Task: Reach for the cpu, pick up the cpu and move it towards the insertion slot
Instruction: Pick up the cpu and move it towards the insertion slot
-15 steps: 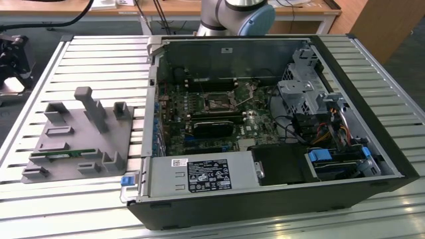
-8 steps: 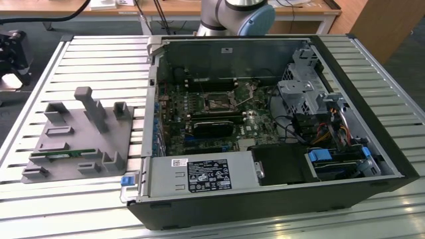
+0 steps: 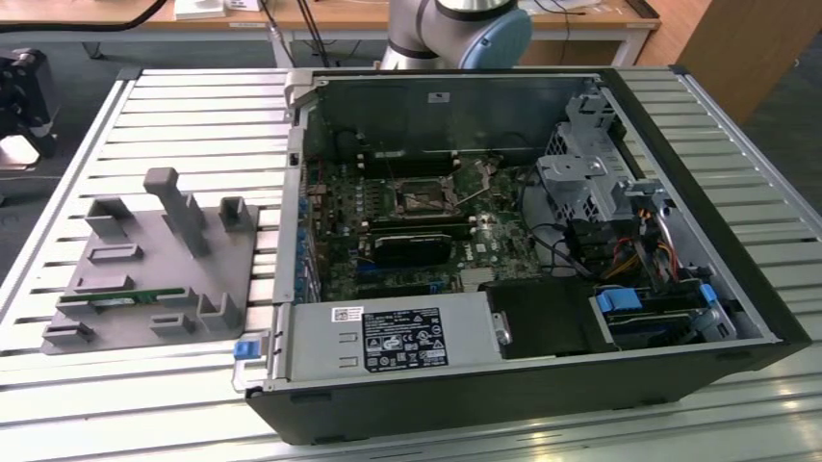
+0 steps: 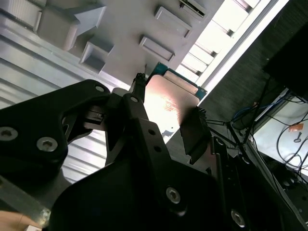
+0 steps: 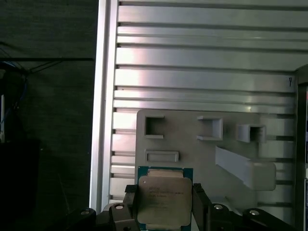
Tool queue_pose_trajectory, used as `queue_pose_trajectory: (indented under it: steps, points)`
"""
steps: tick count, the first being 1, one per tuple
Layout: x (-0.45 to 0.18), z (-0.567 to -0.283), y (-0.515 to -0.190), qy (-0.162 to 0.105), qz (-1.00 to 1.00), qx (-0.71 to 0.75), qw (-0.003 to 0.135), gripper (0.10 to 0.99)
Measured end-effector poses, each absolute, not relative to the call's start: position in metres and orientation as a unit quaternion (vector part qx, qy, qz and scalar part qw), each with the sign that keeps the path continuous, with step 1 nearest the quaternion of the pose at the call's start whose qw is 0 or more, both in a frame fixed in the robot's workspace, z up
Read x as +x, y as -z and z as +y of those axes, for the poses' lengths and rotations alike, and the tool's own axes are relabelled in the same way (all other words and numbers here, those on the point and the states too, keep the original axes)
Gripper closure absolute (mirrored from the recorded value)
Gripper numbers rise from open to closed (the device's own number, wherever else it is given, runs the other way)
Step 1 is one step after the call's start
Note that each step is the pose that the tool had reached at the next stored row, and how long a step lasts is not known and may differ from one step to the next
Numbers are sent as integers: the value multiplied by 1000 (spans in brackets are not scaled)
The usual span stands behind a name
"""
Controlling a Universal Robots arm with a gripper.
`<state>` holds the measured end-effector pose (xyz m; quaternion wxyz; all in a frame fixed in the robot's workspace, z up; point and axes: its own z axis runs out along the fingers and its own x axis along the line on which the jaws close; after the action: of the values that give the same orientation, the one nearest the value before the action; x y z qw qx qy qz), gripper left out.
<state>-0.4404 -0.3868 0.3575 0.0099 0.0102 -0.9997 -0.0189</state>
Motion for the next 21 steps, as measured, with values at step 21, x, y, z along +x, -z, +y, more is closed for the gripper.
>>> queue_pose_trajectory:
  steps: [21]
  points:
    - [-440, -383, -394, 19, -1000, 10, 10, 545]
